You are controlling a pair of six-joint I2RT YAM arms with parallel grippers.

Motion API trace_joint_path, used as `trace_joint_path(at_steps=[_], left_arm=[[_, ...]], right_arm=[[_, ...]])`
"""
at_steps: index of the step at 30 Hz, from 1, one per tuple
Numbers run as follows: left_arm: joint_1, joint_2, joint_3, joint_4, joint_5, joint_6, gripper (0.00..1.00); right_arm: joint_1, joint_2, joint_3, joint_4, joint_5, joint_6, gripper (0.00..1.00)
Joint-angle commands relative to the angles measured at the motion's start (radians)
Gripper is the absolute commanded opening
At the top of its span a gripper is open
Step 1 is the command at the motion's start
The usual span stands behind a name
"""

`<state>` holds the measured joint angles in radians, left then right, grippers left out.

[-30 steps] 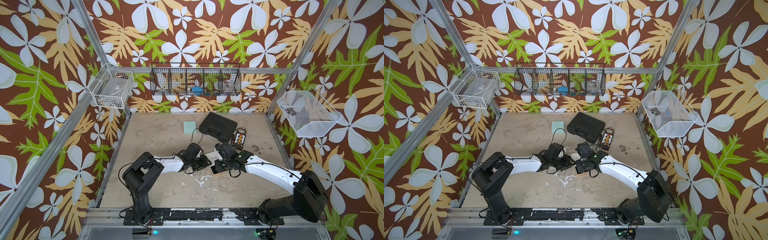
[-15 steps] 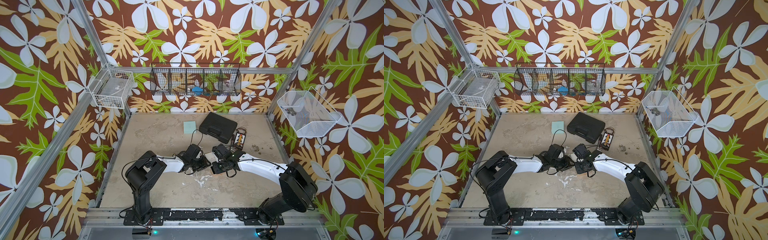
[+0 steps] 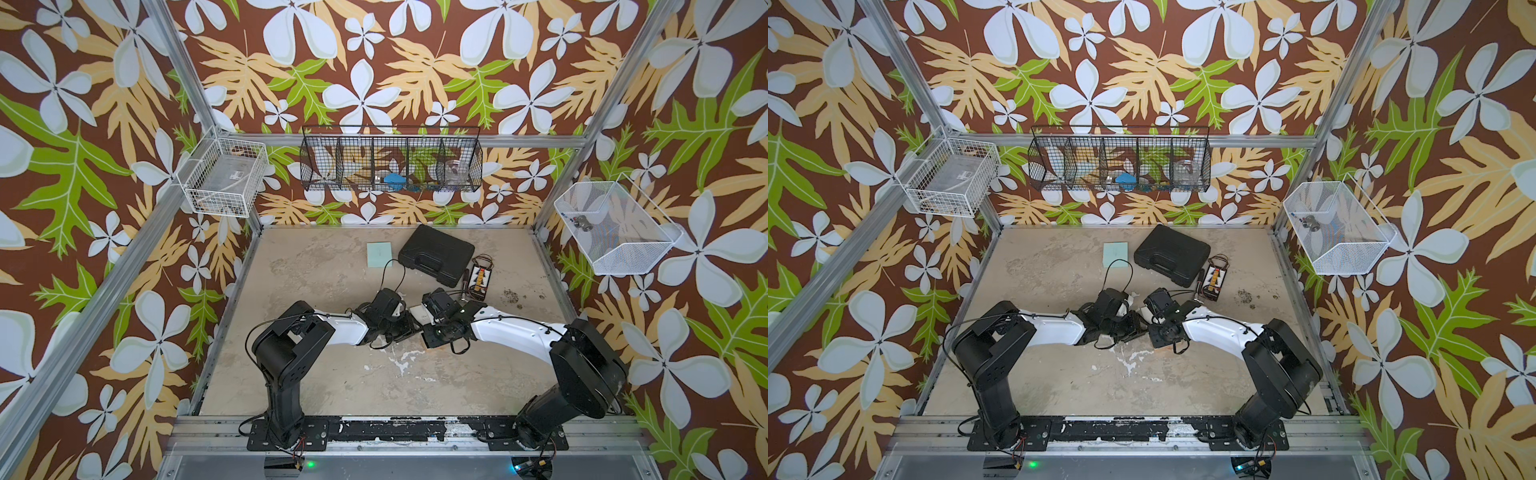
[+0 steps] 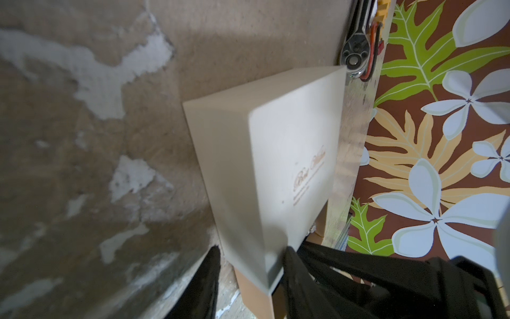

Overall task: Take out the earrings from the drawer-style jewelry box
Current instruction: Pick up the earring from the drawer.

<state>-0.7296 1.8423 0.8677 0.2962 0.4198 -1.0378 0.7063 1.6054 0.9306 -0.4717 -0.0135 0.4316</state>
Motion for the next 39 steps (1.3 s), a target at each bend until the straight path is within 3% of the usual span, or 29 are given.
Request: trace_joint_path(at_steps=[1, 19, 39], left_arm=[[0.002, 0.006, -0.001, -0.009, -0.008, 0.009, 0.40], [0.001, 0.018, -0.004, -0.003, -0.006, 0.004, 0.39], [0.001, 0.020, -0.012, 0.003, -0.010, 0.011, 0.37]], right_arm=[[0.001, 0.007, -0.002, -0.005, 0.023, -0.016, 0.22], [0.001, 0.031, -0.002, 0.008, 0.033, -0.025, 0.13], [0.004, -0.103, 0.013, -0.069, 0.023, -0.008, 0.10]])
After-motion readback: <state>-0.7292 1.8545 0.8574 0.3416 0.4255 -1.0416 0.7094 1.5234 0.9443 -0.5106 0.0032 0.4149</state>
